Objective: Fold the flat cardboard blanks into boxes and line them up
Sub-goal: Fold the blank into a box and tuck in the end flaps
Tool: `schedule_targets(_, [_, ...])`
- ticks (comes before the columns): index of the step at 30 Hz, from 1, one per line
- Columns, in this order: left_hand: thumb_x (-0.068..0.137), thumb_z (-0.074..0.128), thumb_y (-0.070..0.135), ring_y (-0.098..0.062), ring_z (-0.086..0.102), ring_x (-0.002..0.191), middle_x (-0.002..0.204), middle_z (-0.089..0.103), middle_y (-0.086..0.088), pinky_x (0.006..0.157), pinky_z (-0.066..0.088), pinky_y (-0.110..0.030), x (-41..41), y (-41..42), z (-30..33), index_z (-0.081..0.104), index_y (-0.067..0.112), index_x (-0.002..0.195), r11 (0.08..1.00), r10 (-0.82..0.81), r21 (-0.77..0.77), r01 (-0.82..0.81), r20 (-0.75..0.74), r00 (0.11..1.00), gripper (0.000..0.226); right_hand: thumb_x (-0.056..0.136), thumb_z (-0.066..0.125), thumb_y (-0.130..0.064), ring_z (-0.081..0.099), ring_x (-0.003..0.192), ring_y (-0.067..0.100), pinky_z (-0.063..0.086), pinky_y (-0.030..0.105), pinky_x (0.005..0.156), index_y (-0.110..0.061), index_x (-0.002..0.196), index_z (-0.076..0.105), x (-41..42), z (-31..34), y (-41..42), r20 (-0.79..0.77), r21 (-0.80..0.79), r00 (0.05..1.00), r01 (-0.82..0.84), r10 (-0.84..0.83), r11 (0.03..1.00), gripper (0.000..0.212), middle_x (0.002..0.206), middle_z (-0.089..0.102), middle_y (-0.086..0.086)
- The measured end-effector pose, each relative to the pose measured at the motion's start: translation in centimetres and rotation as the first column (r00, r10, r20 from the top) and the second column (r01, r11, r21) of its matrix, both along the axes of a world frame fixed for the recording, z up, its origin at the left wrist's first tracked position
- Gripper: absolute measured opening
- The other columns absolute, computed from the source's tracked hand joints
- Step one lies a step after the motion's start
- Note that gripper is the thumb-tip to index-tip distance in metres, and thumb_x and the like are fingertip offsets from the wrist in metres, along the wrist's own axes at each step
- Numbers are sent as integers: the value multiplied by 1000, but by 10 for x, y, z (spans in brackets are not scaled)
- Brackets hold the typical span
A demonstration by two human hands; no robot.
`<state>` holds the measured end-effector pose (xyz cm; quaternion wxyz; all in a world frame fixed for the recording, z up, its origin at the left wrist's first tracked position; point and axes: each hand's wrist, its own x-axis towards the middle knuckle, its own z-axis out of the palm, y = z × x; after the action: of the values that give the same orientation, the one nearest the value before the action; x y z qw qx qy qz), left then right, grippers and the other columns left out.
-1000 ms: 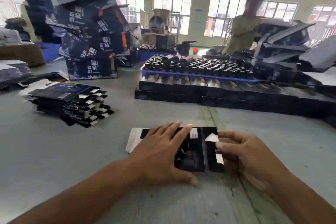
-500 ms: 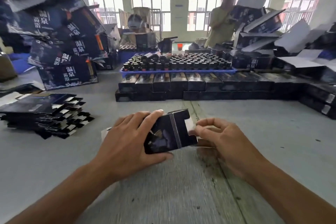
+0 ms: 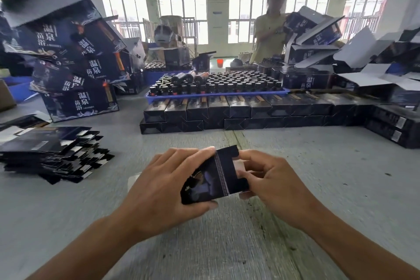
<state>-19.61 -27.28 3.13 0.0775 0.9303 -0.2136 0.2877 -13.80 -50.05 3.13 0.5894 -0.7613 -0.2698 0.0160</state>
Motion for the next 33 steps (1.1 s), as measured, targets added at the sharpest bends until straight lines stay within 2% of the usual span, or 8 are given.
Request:
schedule_targets(2, [82,53,72,-13,50,121,139,52,4,99,42,-31,-1,1,1,28,36,154,997,-15,74,13,29,999,84,97,64,-11,74,86,12,59,25,63,-32,124,68,-3,0,2,38,-21,999,4,-4,1000,35,101,76,-8])
schedule_targets(6, [89,51,65,-20,58,114,141,49,-4,95,46,-35,-3,0,5,29,41,154,987,-18,161,6,72,997,73,97,64,-11,75,84,13,59,25,60,-39,133,59,-7,-1,4,99,-12,995,35,-34,999,46,101,75,-7])
schedule_targets(10, [89,56,53,-19,56,116,142,42,-4,92,45,-32,-5,-2,6,33,44,151,989,-29,147,20,55,998,66,95,65,-11,75,83,8,59,21,60,-57,128,54,-10,1,6,143,29,987,68,-71,997,58,101,75,-9])
schedule_targets(14, [85,58,44,-16,52,117,141,43,-3,92,42,-25,-7,-3,6,42,41,145,995,-37,93,33,43,998,62,95,66,-16,73,87,4,59,19,65,-60,132,50,-13,1,8,184,34,978,91,-96,995,59,103,74,-10])
schedule_targets(19, [75,76,36,-24,56,120,141,48,-5,94,50,-38,-3,0,4,48,34,137,995,-21,94,13,85,996,68,96,66,-20,72,83,3,58,17,64,-62,135,40,-17,2,9,219,32,965,143,-147,989,63,106,71,-8])
schedule_targets(22, [77,69,38,-26,58,119,144,49,-7,92,51,-39,-2,0,4,49,33,135,995,-25,98,16,92,995,61,96,66,-22,72,82,2,56,15,66,-73,129,30,-20,2,9,244,18,958,150,-150,988,70,104,71,-9])
schedule_targets(28, [80,68,36,-26,56,125,148,45,-4,89,56,-41,-1,1,2,51,31,133,993,-41,110,30,99,994,56,95,66,-16,70,78,-1,51,9,65,-58,115,55,-22,1,10,328,-25,933,165,-148,986,48,90,71,-13])
schedule_targets(33, [77,77,34,-28,60,122,147,49,-7,86,58,-41,-1,-1,3,50,28,132,994,-32,105,21,104,994,62,94,67,-14,68,86,-5,52,10,74,-51,108,63,-22,1,10,348,-46,924,189,-161,981,40,103,69,-21])
